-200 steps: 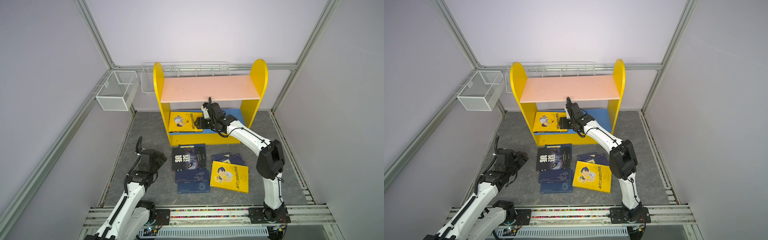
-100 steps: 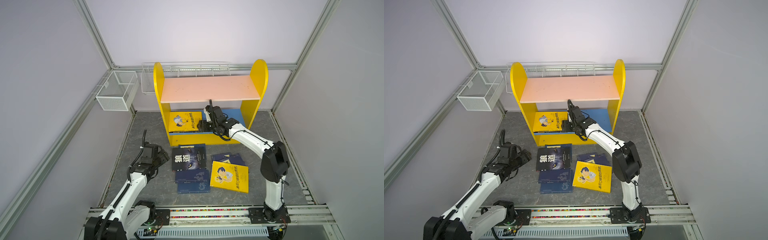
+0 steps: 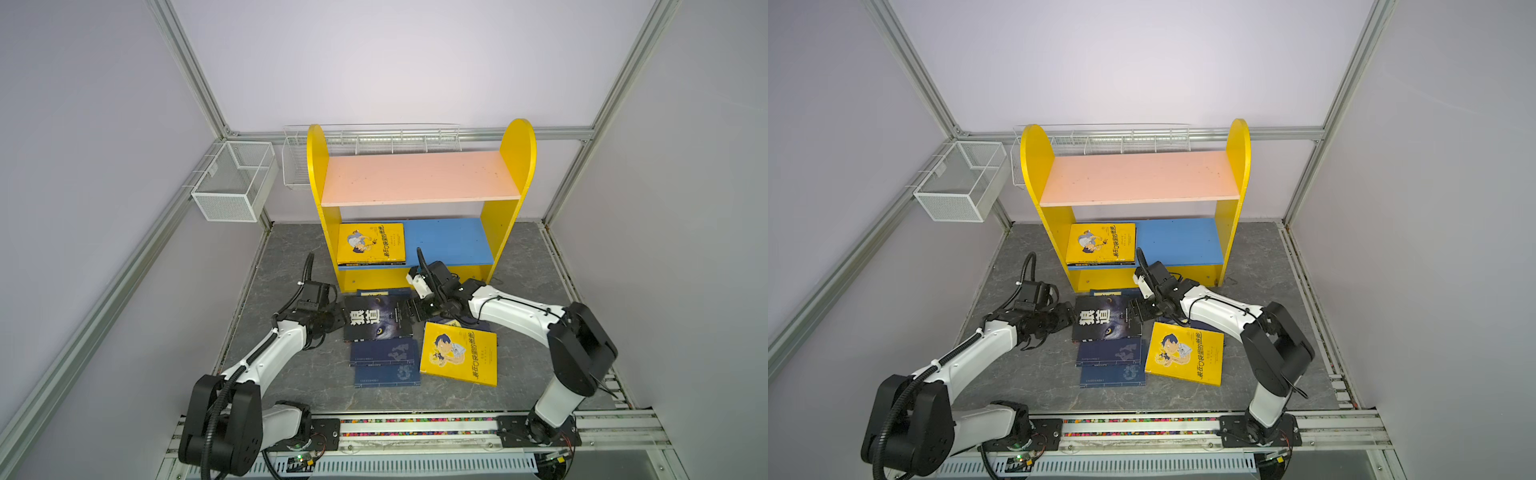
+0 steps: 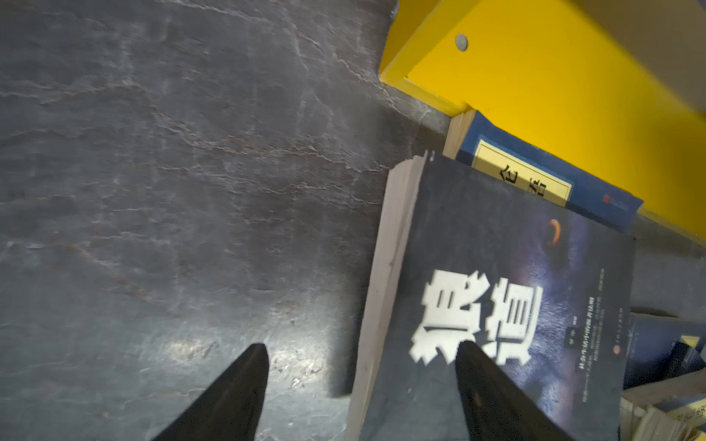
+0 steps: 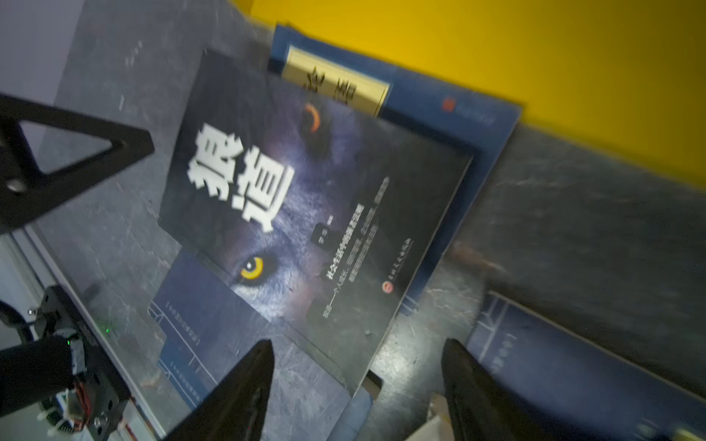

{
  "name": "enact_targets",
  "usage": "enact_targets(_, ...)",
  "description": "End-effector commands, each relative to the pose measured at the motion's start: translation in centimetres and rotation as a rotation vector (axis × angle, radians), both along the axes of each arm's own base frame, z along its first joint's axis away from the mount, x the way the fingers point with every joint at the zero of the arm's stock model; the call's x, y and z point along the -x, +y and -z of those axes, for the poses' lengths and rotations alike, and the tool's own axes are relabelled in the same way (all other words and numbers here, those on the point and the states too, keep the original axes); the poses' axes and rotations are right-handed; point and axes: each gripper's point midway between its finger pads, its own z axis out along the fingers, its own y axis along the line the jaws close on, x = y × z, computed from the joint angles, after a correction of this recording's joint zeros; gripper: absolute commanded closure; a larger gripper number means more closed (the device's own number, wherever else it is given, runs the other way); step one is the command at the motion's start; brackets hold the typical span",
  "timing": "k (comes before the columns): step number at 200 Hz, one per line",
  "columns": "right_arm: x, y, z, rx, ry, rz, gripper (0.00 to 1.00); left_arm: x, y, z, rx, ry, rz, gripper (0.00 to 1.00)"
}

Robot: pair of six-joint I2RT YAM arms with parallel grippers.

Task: Stacking books/files
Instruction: Pick up the book from the books.

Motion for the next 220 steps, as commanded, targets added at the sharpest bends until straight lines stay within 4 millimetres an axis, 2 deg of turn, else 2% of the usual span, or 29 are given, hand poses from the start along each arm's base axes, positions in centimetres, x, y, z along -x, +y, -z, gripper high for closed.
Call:
enact_targets(1,0.6,1.8,0.6,-0.061,0.052,-0.075,0.28,-0.4,-1.1,-0.2,-0.026,0.013,0.066,0.22)
enact_targets(52,0.5,2.1,2.1,-0.048,0.1,-0.092,0.3,0.2,-1.7,2.7,-0.072,0.163,0.111,0.24)
enact_targets(106,0.6,2.8,2.9,-0.062,0.136,-0.129,0.3,0.1,-2.6,3.6,-0.066,0.186,0.143,0.26)
enact_targets(133,0.4,3.3,3.0,-0.077,0.138,-0.137,0.3,0.4,-3.7,4.2,-0.09,0.208,0.195,0.28)
enact_targets(167,0.1,4.2,1.2,-0.142,0.112,-0.149,0.3,1.3,-5.3,5.1,-0.11,0.253,0.27,0.34)
enact_targets(186,0.2,4.6,-0.8,-0.187,0.085,-0.166,0.31,1.6,-5.3,5.0,-0.106,0.257,0.273,0.41)
enact_targets(220,0.5,5.3,-4.5,-0.271,0.035,-0.199,0.33,1.7,-5.5,4.0,-0.091,0.24,0.275,0.45)
